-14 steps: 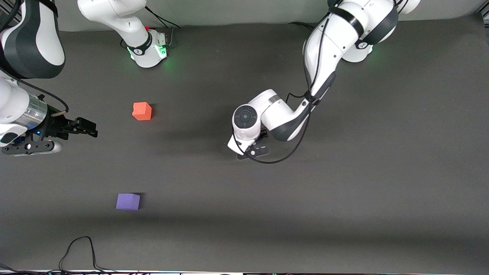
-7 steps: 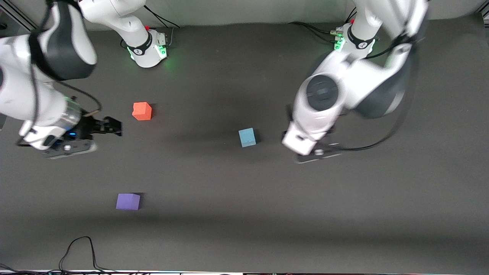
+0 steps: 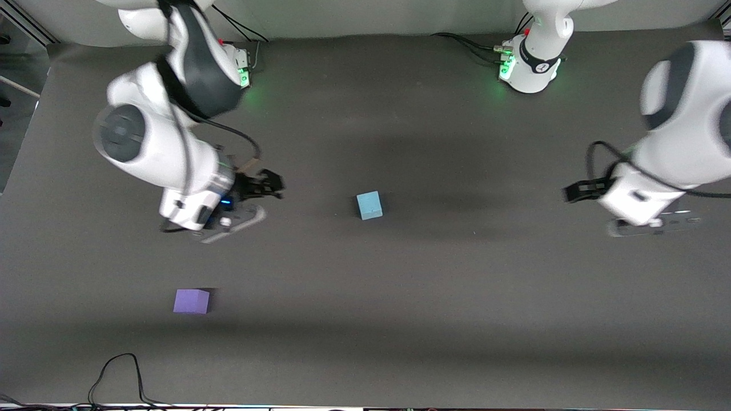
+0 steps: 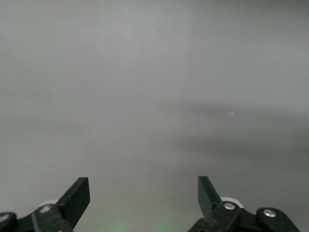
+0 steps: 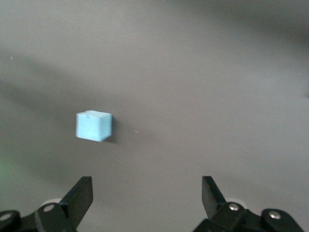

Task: Place blue block between orange and purple blocks
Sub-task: 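Grasp the blue block with the right gripper while the left gripper withdraws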

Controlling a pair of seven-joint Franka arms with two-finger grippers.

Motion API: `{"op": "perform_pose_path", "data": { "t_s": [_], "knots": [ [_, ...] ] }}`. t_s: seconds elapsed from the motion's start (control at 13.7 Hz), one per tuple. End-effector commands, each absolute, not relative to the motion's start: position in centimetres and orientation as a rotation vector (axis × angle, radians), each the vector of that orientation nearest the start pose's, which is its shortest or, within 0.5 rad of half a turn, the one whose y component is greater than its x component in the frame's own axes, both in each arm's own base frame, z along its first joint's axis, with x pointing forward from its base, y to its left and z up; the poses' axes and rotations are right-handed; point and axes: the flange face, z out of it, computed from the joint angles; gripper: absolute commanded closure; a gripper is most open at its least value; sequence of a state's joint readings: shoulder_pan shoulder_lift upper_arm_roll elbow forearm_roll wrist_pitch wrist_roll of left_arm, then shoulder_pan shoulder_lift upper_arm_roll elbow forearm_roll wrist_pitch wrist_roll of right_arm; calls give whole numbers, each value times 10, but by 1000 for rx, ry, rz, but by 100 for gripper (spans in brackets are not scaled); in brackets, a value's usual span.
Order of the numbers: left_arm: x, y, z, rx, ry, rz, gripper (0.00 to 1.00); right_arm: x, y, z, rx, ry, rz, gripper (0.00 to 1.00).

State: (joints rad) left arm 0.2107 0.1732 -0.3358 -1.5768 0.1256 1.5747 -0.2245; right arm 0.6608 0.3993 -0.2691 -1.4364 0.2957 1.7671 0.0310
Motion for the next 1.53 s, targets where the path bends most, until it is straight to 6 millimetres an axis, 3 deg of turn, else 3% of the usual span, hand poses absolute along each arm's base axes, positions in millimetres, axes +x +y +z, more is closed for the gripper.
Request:
{"op": "perform_pose_path", "data": {
  "t_s": [0.0, 0.29, 0.51, 0.66, 0.88, 1.09, 1.46],
  "knots": [
    [571, -13, 550, -3040, -68, 231, 0, 610, 388, 424, -2958, -441, 144, 0],
    [565, 18, 556, -3023, -124, 255, 0, 587, 458, 358, -2980, -498, 100, 0],
    [548, 17, 556, -3004, -135, 240, 0, 568, 491, 316, -2996, -473, 62, 0],
    [530, 17, 548, -3015, -122, 162, 0, 544, 520, 266, -3030, -524, 69, 0],
    [526, 16, 548, -3030, -127, 161, 0, 523, 532, 224, -3095, -643, 102, 0],
    [527, 16, 552, -3033, -126, 153, 0, 517, 521, 205, -3108, -702, 160, 0],
    [527, 10, 559, -3064, -149, 174, 0, 508, 516, 193, -3119, -744, 197, 0]
  ]
}}
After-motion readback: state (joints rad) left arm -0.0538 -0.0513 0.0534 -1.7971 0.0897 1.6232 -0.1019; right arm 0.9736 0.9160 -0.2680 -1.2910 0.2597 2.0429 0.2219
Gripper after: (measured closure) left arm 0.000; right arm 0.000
